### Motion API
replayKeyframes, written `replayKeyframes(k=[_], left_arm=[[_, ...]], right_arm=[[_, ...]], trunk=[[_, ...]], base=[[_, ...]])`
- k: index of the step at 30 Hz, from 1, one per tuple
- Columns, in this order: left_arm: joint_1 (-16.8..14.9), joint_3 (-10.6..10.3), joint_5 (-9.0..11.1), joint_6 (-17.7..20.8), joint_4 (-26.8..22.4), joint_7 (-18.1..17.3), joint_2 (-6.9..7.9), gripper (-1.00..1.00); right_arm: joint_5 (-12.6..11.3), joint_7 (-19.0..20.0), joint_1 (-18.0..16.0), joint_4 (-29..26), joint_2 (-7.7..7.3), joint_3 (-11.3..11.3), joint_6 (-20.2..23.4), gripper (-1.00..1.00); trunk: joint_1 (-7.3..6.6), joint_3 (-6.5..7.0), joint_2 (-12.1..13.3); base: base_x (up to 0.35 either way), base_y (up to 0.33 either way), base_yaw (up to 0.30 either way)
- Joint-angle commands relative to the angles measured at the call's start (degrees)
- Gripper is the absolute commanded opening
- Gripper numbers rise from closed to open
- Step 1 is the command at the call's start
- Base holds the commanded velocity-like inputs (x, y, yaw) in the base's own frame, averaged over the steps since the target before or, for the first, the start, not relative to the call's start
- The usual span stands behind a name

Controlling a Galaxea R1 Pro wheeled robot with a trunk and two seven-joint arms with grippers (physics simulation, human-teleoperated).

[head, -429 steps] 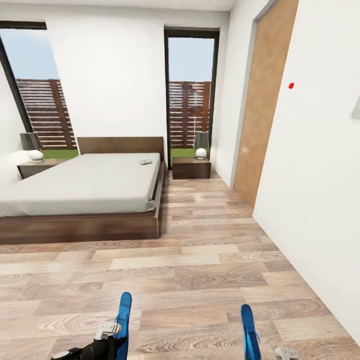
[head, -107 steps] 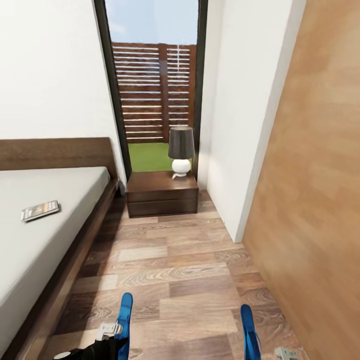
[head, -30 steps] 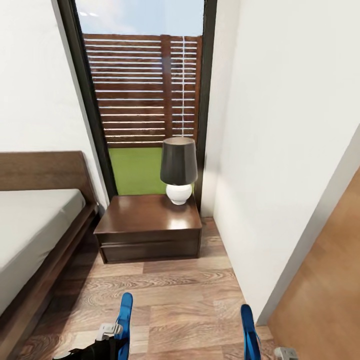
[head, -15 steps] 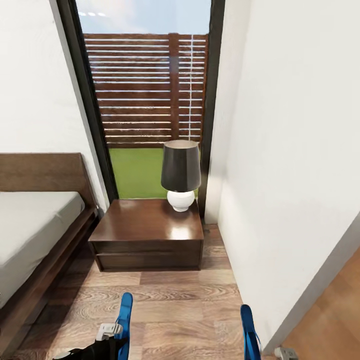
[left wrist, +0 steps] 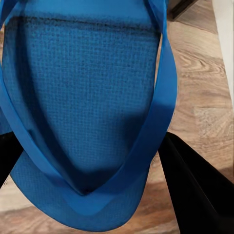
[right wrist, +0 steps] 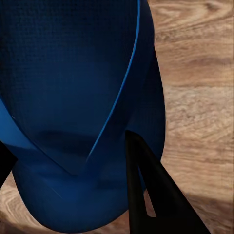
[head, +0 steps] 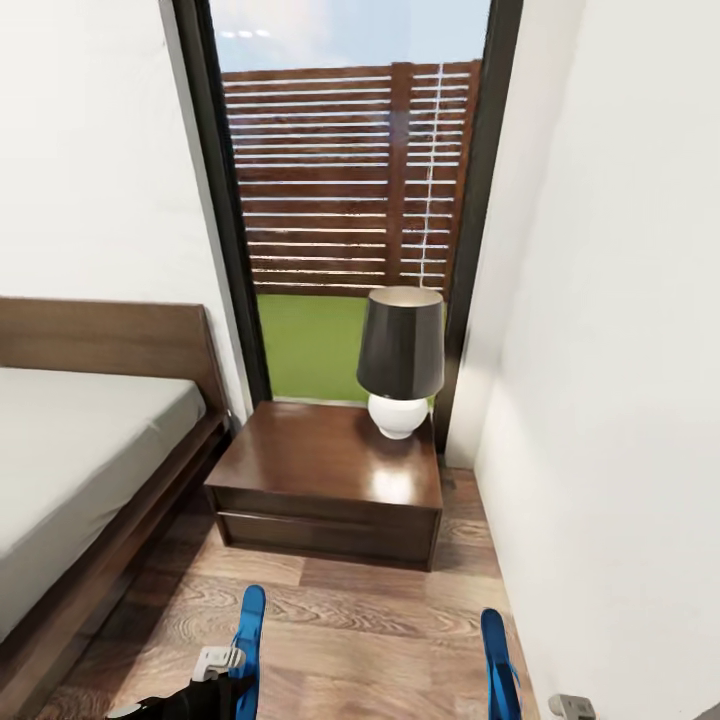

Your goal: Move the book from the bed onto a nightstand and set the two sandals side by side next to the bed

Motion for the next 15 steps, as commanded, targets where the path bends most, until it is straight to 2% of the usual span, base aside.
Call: replayKeyframes(k=[1, 15], left_arm=[[-0.06, 0.36, -0.67, -0.48, 0.07, -0.1, -0.01, -1.0], [-0.06, 0.36, -0.67, -0.48, 0.08, -0.1, -0.01, -1.0]], right_arm=[[-0.25, 0.26, -0.04, 0.09, -0.02, -0.17, -0.05, -1.0], [-0.26, 0.27, -0.04, 0.09, -0.02, -0.17, -0.05, -1.0]], trunk=[[0.0, -0.05, -0.02], [0.0, -0.05, -0.02]], base=[[0.066, -0.015, 0.275], [0.006, -0.001, 0.275]])
